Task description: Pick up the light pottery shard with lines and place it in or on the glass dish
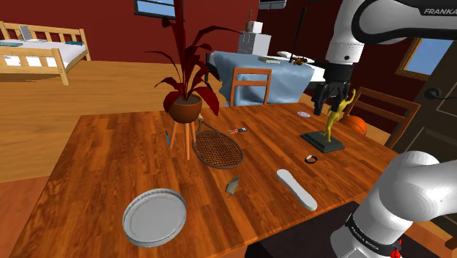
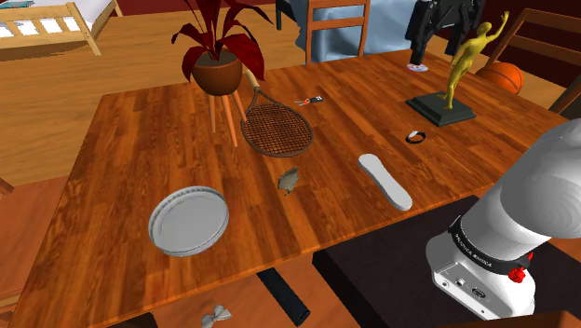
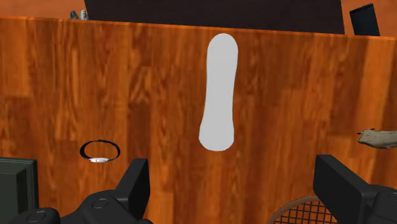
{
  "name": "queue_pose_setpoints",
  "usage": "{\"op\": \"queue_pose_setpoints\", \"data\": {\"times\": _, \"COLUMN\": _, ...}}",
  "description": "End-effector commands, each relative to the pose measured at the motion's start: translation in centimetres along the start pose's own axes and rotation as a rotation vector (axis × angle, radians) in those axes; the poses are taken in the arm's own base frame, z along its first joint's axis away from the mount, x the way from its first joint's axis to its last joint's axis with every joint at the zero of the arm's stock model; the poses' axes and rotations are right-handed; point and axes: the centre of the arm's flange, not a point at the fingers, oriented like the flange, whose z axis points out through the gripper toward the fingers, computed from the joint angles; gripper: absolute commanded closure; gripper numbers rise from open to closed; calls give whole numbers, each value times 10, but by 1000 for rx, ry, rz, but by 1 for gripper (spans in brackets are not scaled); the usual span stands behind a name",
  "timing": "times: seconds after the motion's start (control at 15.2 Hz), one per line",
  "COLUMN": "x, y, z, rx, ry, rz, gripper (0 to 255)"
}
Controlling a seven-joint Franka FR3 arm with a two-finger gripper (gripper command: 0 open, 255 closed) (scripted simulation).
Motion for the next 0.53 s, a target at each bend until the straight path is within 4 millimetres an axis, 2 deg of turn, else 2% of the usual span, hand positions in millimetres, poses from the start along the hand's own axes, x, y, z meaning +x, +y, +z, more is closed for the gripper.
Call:
{"op": "queue_pose_setpoints", "data": {"times": 0.0, "x": 0, "y": 0, "z": 0, "rx": 0, "ry": 0, "rz": 0, "gripper": 0}}
{"op": "queue_pose_setpoints", "data": {"times": 0.46, "x": -8, "y": -58, "z": 61, "rx": 66, "ry": -25, "rz": 259, "gripper": 0}}
